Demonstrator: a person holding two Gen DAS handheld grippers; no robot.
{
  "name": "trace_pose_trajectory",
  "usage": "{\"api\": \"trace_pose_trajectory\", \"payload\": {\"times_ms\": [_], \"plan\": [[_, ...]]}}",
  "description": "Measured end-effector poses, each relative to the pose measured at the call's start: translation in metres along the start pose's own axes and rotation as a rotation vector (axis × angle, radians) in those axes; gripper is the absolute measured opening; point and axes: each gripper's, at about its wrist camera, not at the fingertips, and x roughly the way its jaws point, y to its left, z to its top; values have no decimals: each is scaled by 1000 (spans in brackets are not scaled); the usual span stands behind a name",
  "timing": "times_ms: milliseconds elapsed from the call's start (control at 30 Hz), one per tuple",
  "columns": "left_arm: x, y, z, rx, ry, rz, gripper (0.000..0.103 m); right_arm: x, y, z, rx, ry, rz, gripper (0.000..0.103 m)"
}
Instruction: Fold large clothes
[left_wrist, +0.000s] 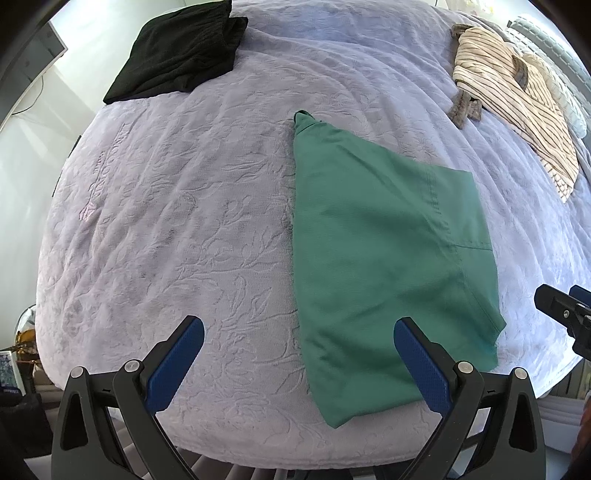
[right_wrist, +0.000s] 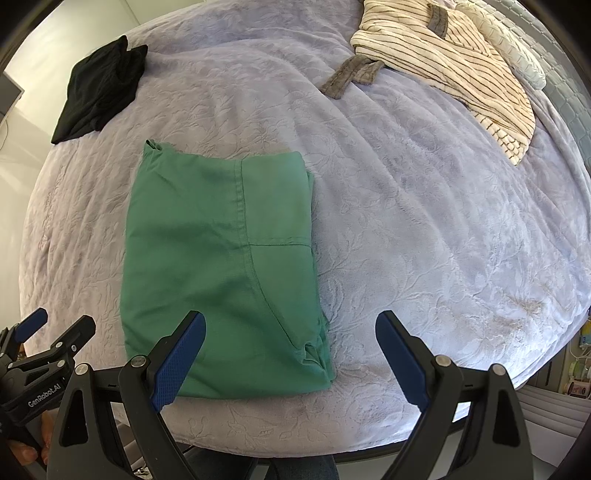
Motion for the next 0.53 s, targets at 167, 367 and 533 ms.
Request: {"api": "trace_pose_trajectory", "payload": {"times_ms": [167,367,533], "plan": [[0,1,1,4,-2,0,103,0,2,0,-3,3,2,95],[-2,-2,2,14,-16,-1,103,1,2,1,-7,7,5,95],[-1,-6,2,17,-8,-6,103,2,2,1,-6,7,5,95]]}}
